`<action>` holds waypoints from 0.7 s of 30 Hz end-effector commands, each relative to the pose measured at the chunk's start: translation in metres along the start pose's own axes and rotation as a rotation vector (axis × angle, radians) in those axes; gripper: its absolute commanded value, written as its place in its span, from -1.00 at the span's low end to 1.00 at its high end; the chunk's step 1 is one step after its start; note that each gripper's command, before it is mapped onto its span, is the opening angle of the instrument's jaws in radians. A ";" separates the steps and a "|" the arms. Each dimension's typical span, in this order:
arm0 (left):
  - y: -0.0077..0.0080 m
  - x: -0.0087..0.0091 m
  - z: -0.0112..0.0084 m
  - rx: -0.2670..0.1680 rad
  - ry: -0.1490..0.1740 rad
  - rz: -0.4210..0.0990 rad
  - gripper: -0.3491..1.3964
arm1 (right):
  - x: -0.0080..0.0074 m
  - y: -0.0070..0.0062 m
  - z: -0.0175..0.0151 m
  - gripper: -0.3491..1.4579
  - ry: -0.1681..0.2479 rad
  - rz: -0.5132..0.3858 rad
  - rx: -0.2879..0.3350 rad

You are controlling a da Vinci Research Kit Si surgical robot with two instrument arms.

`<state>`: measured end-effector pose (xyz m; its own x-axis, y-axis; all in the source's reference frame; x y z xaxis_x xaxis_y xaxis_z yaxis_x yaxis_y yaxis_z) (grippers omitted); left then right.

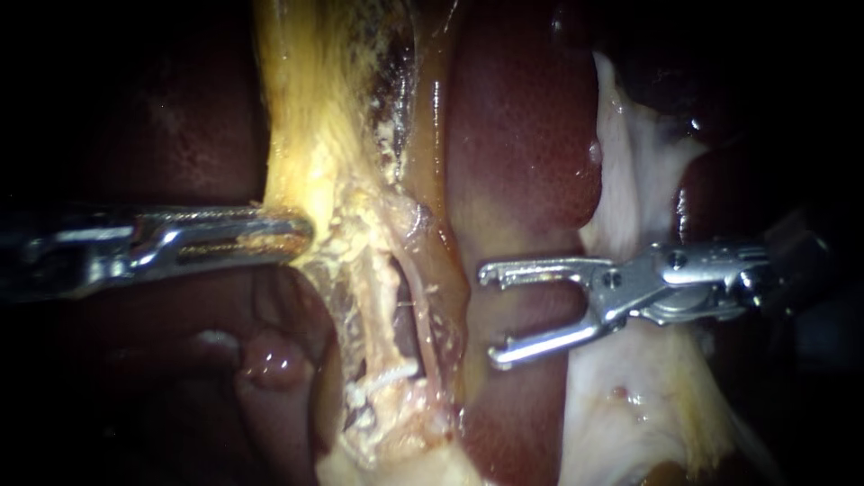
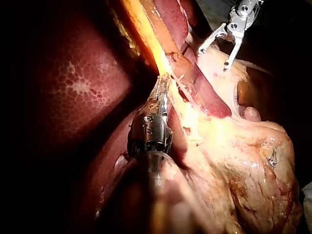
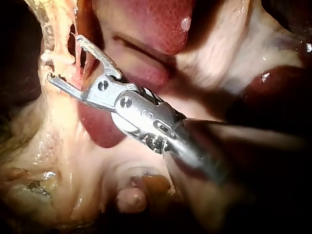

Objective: Going back first clip left tube

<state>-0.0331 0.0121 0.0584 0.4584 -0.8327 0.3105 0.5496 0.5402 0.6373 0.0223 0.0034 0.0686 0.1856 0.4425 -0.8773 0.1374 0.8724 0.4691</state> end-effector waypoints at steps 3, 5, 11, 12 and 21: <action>0.0003 0.0005 0.0008 0.007 0.001 0.010 -0.79 | 0.0004 0.0000 -0.0001 0.05 -0.004 -0.041 -0.001; 0.0004 0.0007 0.0014 0.013 0.002 0.005 -0.79 | 0.0004 0.0000 -0.0001 0.05 -0.004 -0.058 -0.001; 0.0006 0.0019 0.0036 0.029 0.008 -0.005 -0.79 | 0.0004 0.0004 -0.0005 0.05 -0.006 -0.103 -0.001; 0.0007 0.0020 0.0039 0.029 0.011 -0.004 -0.79 | 0.0005 0.0004 -0.0006 0.05 -0.006 -0.103 -0.001; 0.0016 0.0034 0.0074 0.046 0.037 -0.016 -0.79 | 0.0009 0.0006 -0.0013 0.05 -0.005 -0.111 0.000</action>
<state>-0.0360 0.0092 0.0659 0.4749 -0.8360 0.2748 0.5251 0.5198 0.6738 0.0212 0.0046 0.0679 0.1747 0.3420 -0.9233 0.1576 0.9160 0.3690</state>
